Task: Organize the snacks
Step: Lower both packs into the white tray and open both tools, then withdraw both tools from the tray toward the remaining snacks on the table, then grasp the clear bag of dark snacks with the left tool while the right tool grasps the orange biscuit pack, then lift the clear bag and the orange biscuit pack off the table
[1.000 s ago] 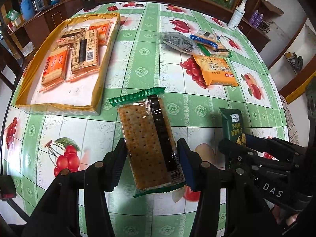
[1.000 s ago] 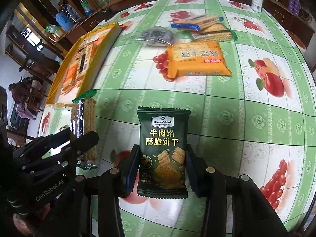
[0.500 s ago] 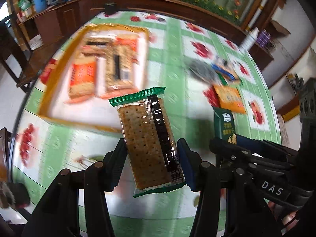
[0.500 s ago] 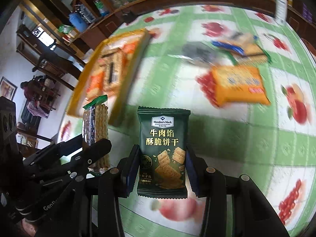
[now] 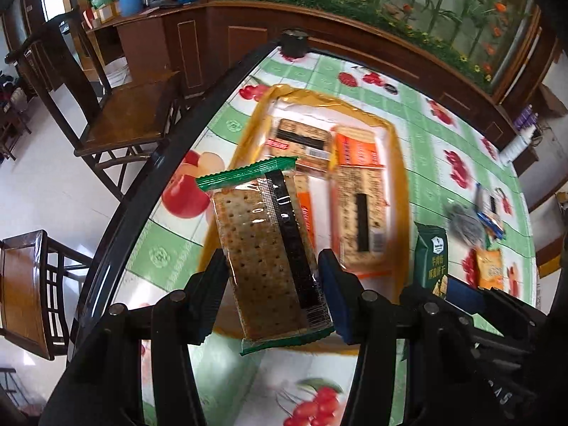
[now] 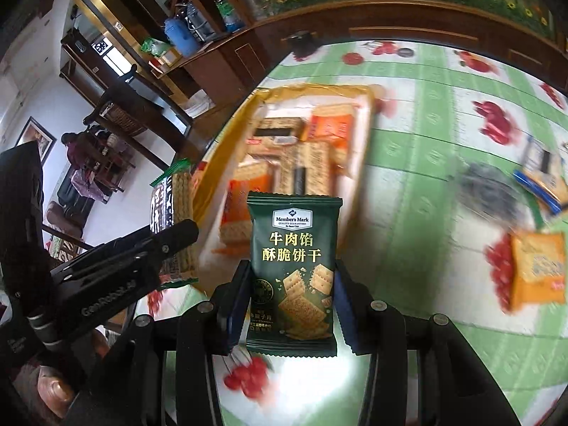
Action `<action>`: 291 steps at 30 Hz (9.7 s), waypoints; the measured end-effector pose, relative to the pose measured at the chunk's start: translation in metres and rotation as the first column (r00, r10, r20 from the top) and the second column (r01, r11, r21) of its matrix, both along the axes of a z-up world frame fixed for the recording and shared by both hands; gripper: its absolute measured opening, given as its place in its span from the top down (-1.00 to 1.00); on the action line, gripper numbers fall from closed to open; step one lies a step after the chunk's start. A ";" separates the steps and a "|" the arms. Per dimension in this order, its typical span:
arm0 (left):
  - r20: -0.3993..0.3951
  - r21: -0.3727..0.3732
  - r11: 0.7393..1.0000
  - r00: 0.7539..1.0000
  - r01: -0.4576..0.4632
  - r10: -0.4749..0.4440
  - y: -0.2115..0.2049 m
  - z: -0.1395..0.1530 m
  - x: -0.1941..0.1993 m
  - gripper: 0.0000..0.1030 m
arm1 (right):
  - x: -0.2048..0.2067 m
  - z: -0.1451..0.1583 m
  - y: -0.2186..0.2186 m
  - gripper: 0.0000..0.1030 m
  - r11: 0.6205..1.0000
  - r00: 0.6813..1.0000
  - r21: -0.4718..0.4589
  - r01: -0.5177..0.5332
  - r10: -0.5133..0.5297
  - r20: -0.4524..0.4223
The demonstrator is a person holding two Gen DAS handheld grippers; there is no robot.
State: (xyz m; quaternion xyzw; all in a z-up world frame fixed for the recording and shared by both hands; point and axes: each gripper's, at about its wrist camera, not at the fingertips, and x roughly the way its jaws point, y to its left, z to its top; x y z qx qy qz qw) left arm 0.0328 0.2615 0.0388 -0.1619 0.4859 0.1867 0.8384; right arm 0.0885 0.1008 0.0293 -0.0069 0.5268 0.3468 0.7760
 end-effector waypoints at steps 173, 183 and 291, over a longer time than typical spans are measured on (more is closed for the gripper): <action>-0.139 -0.273 0.895 0.906 0.353 -0.400 -0.209 -0.034 0.116 0.03 | 0.089 -0.062 -0.188 -0.39 0.773 0.883 -0.522 -0.360 0.463 0.078; -0.219 -0.159 0.865 0.838 0.475 -0.500 -0.231 -0.034 0.129 0.01 | 0.063 -0.061 -0.222 -0.40 0.813 0.918 -0.504 -0.290 0.385 0.093; -0.267 -0.224 0.774 0.727 0.592 -0.633 -0.258 -0.088 0.171 0.16 | 0.070 -0.053 -0.241 -1.00 0.765 0.909 -0.543 -0.345 0.417 0.011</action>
